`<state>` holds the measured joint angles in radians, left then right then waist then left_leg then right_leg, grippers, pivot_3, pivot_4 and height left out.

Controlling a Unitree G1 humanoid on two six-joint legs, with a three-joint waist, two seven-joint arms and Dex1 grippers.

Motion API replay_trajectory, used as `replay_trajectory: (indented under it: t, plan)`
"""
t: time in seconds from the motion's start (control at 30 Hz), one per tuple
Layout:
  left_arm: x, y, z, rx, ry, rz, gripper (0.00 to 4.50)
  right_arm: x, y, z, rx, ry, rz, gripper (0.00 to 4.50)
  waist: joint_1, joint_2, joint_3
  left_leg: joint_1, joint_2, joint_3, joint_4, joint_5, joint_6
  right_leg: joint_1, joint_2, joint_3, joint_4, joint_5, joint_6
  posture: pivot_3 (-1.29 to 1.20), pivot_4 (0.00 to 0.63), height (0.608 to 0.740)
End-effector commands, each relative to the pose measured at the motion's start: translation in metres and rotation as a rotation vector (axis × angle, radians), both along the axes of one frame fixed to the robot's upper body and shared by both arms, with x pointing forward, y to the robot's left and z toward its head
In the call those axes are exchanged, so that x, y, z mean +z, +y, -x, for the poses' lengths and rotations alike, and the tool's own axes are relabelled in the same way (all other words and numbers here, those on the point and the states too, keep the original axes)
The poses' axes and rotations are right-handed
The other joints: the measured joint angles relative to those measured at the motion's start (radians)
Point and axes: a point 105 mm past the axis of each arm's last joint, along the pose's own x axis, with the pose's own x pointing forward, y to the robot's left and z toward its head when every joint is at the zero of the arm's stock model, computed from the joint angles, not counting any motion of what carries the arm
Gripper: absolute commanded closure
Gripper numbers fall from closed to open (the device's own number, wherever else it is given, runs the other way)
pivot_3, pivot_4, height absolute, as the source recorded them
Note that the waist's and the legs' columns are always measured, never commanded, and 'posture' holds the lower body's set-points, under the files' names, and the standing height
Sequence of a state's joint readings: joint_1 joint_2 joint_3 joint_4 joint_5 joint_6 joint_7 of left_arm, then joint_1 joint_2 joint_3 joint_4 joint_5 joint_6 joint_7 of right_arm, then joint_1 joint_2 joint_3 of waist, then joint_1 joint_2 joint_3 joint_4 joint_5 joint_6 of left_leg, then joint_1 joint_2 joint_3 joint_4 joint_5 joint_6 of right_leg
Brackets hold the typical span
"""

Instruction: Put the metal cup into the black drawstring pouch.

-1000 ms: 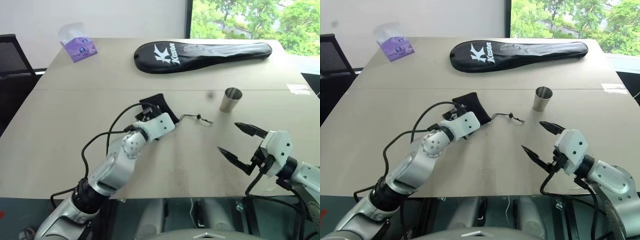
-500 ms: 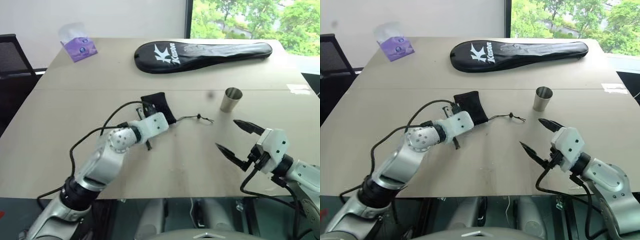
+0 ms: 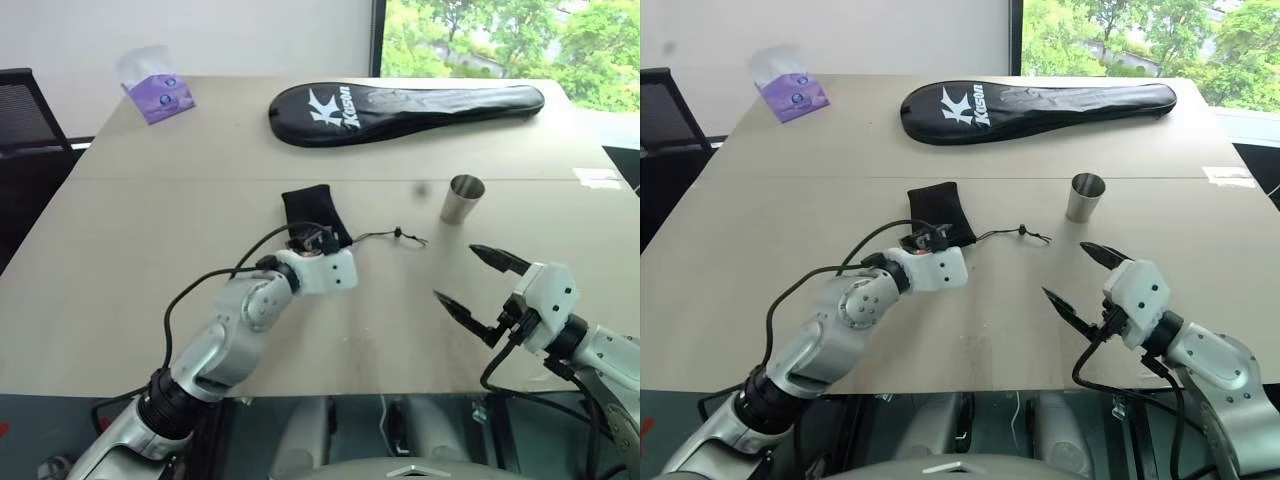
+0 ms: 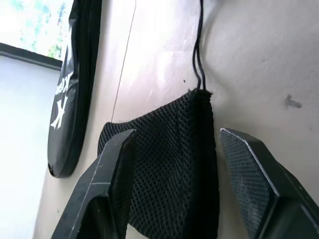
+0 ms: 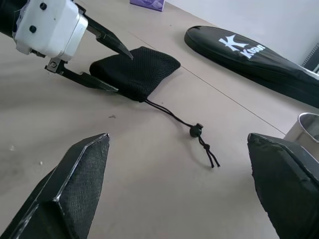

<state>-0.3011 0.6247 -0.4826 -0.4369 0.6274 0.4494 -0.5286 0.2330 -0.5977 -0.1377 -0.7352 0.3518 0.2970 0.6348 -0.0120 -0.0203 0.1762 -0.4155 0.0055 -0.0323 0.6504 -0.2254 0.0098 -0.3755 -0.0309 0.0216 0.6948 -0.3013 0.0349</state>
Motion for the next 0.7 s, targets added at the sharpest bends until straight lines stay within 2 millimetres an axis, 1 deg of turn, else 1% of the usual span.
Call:
replay_trajectory:
  t: [0.03,0.17,0.4,0.7]
  plan:
    - [0.004,0.001,-0.001,0.037,-0.055,-0.037,1.79,0.013,-0.001,0.006,0.016,-0.047,0.013,0.00,0.001,0.000,0.000,0.000,0.000,0.000,0.000,0.000,0.000,0.000,0.000,0.000,0.000,0.000,0.000,0.00,0.150,0.740]
    - [0.006,0.003,-0.002,0.076,-0.083,-0.065,1.79,0.014,-0.002,0.007,0.013,-0.040,0.020,0.00,0.002,0.000,0.000,0.000,0.000,0.000,0.000,0.000,0.000,0.000,0.000,0.000,0.000,0.000,0.000,0.00,0.150,0.740]
    - [0.006,0.008,-0.001,0.089,-0.102,-0.119,1.79,0.013,0.000,0.011,0.015,-0.031,0.019,0.00,0.002,0.000,0.000,0.000,0.000,0.000,0.000,0.000,0.000,0.000,0.000,0.000,0.000,0.000,0.000,0.00,0.150,0.740]
    - [0.005,0.016,-0.005,0.134,-0.111,-0.139,1.79,0.013,0.001,0.011,0.016,-0.022,0.016,0.00,0.002,0.000,0.000,0.000,0.000,0.000,0.000,0.000,0.000,0.000,-0.001,0.000,0.000,0.000,0.000,0.00,0.150,0.740]
